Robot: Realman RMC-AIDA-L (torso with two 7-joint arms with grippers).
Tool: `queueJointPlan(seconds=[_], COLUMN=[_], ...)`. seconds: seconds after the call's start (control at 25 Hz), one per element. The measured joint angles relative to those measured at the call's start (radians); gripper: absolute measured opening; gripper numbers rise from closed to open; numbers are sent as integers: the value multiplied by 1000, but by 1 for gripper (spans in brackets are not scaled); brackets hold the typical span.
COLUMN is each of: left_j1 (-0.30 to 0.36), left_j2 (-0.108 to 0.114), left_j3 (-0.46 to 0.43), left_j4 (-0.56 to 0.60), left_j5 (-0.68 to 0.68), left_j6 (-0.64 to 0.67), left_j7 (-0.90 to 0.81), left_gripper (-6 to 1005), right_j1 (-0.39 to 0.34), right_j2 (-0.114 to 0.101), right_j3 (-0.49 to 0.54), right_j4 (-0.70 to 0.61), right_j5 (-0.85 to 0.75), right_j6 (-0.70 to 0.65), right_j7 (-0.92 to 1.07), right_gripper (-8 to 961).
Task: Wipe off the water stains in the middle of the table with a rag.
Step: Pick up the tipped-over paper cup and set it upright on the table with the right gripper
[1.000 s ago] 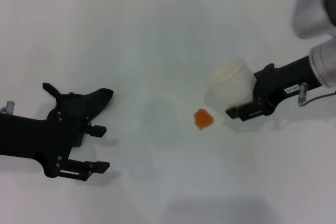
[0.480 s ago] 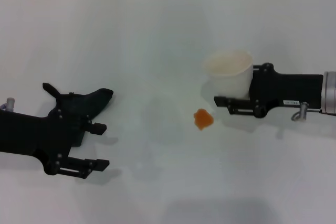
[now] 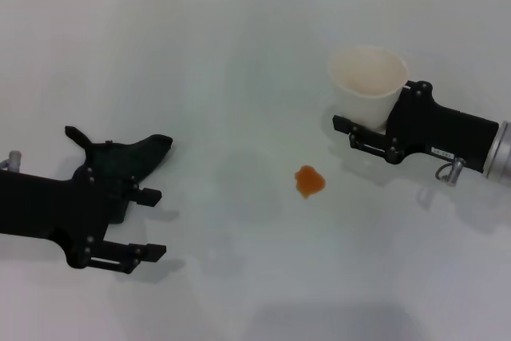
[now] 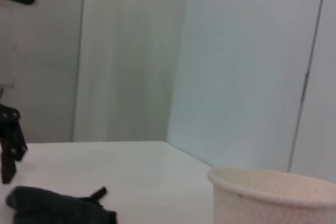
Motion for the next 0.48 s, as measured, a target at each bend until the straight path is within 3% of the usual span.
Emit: queueJointPlan(seconds=[0.24,0.48], left_j1=[-4,-6], left_j2=[-3,-8], left_j3=[1,4], left_j4=[0,0], left_j5=[0,0], left_j6=[0,0], left_j7=[1,1], left_gripper=[716,715], right_j1=[21,27], right_j2=[3,3], right_j3=[-5,-9], right_j4=[123,183], right_j5=[121,133], right_j6=[5,8], right_j7=[-99,-114], right_gripper=[617,616])
